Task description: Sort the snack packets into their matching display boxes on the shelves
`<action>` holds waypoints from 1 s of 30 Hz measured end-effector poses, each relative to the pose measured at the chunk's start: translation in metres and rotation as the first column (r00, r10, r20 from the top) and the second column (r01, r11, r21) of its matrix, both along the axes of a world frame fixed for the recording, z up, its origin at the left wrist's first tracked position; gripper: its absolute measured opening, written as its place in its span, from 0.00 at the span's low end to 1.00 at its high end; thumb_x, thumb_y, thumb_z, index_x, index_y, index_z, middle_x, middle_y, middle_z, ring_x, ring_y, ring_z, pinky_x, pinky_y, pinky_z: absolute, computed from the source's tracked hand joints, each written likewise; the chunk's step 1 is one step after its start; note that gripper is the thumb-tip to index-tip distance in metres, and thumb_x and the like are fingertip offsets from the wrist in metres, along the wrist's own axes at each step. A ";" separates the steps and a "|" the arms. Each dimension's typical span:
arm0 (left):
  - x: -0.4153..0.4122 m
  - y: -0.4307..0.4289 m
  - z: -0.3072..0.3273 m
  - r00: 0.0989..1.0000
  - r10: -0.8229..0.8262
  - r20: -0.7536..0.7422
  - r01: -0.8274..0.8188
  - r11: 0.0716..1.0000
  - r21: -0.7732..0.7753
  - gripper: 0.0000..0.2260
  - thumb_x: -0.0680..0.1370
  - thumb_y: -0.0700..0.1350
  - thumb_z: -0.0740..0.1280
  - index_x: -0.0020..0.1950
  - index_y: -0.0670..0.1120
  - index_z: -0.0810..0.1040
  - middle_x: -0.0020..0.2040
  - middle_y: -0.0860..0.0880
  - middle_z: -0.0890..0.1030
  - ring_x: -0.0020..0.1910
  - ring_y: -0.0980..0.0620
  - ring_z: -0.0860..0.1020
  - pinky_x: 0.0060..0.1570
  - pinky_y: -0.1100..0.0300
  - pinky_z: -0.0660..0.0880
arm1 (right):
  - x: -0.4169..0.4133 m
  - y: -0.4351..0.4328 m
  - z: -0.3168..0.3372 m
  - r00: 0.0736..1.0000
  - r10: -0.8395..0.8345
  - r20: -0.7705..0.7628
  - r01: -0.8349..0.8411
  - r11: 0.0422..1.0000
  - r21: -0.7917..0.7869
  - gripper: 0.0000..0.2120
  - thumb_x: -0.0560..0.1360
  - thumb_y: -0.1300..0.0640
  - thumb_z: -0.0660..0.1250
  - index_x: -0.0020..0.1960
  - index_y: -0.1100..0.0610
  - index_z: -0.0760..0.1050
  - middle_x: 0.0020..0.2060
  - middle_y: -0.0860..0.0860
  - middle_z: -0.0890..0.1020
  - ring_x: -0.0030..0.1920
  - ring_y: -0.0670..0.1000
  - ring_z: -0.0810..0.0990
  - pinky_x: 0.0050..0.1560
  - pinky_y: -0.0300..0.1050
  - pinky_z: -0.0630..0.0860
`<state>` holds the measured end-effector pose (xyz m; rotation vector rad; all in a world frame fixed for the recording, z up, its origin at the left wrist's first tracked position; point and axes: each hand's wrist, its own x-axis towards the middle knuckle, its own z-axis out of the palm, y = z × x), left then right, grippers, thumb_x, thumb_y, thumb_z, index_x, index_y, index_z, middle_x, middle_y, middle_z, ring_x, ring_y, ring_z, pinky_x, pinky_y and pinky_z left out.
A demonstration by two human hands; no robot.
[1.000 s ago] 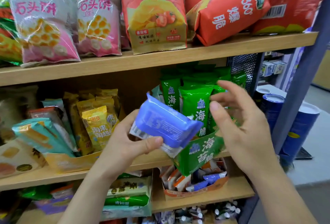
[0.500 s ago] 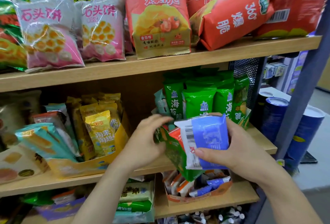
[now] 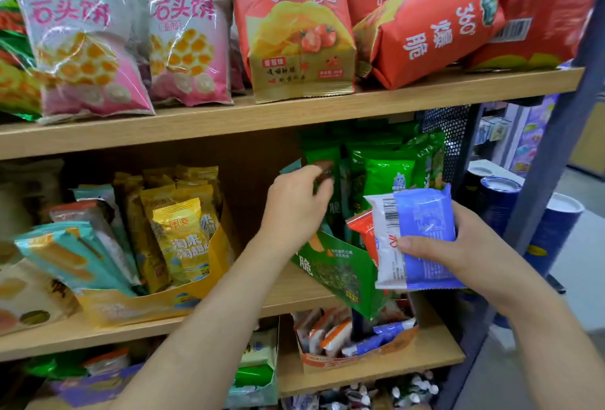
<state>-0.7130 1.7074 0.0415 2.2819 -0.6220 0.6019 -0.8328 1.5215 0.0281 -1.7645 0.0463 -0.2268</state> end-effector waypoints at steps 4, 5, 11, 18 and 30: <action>0.025 -0.036 0.011 0.987 0.096 -0.127 -0.079 0.988 0.131 0.12 0.80 0.53 0.63 0.59 0.51 0.80 0.49 0.48 0.82 0.48 0.45 0.80 0.45 0.59 0.73 | -0.002 0.003 0.003 1.000 0.012 -0.005 -0.011 1.000 0.029 0.18 0.71 0.65 0.73 0.56 0.51 0.78 0.45 0.48 0.87 0.44 0.50 0.87 0.43 0.40 0.83; 0.029 -0.041 0.011 0.982 0.120 -0.148 -0.100 0.986 0.133 0.11 0.80 0.53 0.64 0.56 0.52 0.81 0.50 0.48 0.83 0.49 0.43 0.81 0.43 0.59 0.72 | -0.003 0.003 0.002 1.000 0.014 -0.007 -0.014 0.999 0.033 0.18 0.71 0.65 0.73 0.57 0.51 0.77 0.46 0.49 0.87 0.44 0.51 0.87 0.45 0.42 0.83; 0.004 -0.012 0.003 0.985 0.094 -0.144 -0.143 0.911 -0.386 0.05 0.76 0.42 0.68 0.45 0.52 0.81 0.43 0.53 0.81 0.45 0.52 0.80 0.48 0.57 0.78 | -0.005 0.005 -0.003 0.999 -0.033 0.043 0.028 0.994 0.102 0.23 0.65 0.57 0.76 0.59 0.50 0.76 0.47 0.48 0.87 0.45 0.50 0.87 0.44 0.43 0.83; -0.077 0.053 0.002 0.967 0.068 0.245 0.156 0.602 -0.783 0.05 0.81 0.43 0.62 0.51 0.53 0.70 0.47 0.53 0.78 0.50 0.58 0.81 0.45 0.63 0.79 | -0.014 0.018 -0.004 0.947 -0.193 0.257 0.178 0.981 0.081 0.42 0.69 0.52 0.73 0.70 0.25 0.53 0.54 0.46 0.84 0.50 0.47 0.85 0.47 0.43 0.82; -0.084 0.074 0.005 0.992 0.108 0.069 -0.012 0.610 -0.793 0.05 0.81 0.48 0.64 0.48 0.48 0.71 0.41 0.50 0.83 0.43 0.52 0.84 0.35 0.60 0.80 | -0.033 0.049 -0.012 0.942 0.044 0.332 0.066 0.948 -0.311 0.09 0.76 0.39 0.64 0.51 0.36 0.81 0.55 0.37 0.73 0.59 0.37 0.73 0.55 0.23 0.65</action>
